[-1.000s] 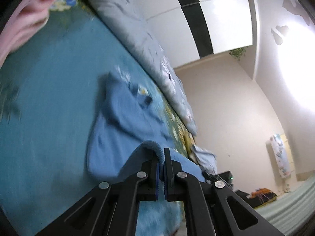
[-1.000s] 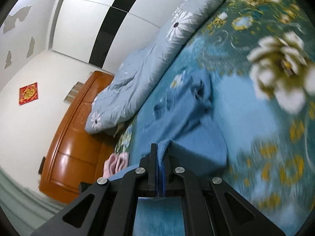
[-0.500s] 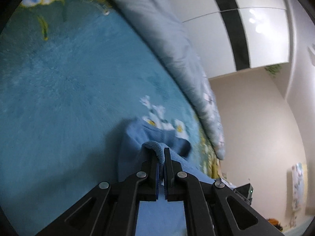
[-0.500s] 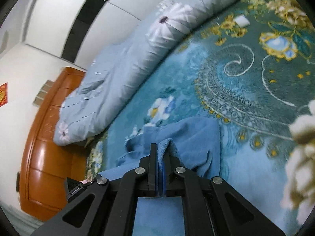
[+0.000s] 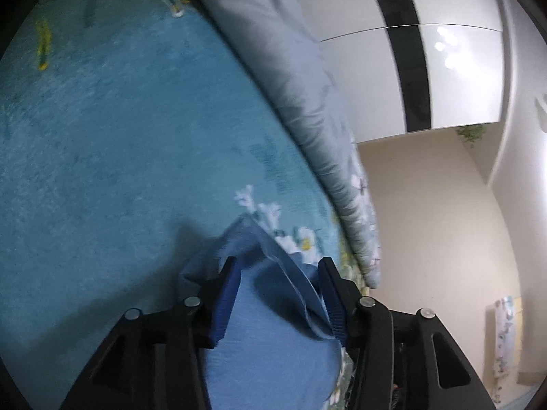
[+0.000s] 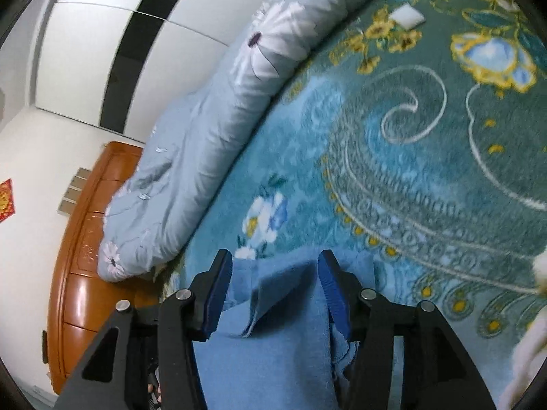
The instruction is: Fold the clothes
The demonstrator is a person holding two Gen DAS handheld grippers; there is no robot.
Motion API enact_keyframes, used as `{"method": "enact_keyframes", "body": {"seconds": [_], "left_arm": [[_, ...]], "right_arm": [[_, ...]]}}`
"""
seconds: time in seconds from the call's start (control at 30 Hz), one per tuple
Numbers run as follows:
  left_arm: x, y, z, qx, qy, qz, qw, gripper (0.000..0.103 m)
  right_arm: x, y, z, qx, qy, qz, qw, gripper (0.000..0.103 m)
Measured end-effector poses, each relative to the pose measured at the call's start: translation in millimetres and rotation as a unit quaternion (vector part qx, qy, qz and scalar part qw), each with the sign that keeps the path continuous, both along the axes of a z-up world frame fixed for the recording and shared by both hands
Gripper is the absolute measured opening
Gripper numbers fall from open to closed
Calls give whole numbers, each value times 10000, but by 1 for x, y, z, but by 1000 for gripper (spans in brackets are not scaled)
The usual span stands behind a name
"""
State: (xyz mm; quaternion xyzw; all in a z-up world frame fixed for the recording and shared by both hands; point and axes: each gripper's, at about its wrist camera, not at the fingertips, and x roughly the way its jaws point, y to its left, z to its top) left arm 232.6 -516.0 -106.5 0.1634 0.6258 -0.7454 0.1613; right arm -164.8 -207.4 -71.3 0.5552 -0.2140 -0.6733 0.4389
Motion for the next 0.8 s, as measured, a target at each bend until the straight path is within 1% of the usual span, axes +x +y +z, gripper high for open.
{"method": "enact_keyframes", "body": {"seconds": [0.1, 0.23, 0.33, 0.43, 0.53, 0.6, 0.67, 0.73, 0.77, 0.8], "left_arm": [[7, 8, 8, -214, -274, -67, 9994, 57], [29, 31, 8, -300, -777, -176, 9964, 60], [43, 49, -1, -232, -967, -348, 9944, 61], [49, 67, -12, -84, -1105, -547, 9923, 61], [45, 82, -12, -136, -1043, -718, 9919, 61], [36, 88, -15, -54, -960, -830, 9919, 62], [34, 94, -16, -98, -1010, -813, 9915, 60], [33, 95, -15, -116, -1007, -730, 9922, 59], [32, 96, -15, -109, -996, -687, 9926, 56], [36, 98, -14, -97, -1012, -647, 9927, 51]], "right_arm": [[4, 13, 1, 213, 134, 38, 9997, 55], [15, 39, -14, 344, -23, 108, 9993, 55], [29, 60, -31, 529, -162, 202, 9983, 55], [42, 73, -36, 464, -230, 274, 9983, 53], [56, 71, -37, 436, -276, 443, 9977, 53], [68, 62, -40, 454, -248, 617, 9968, 53], [76, 55, -41, 390, -249, 689, 9966, 53], [80, 53, -44, 319, -314, 594, 9972, 53], [80, 55, -44, 288, -339, 510, 9977, 52], [80, 56, -45, 239, -410, 424, 9980, 47]]}}
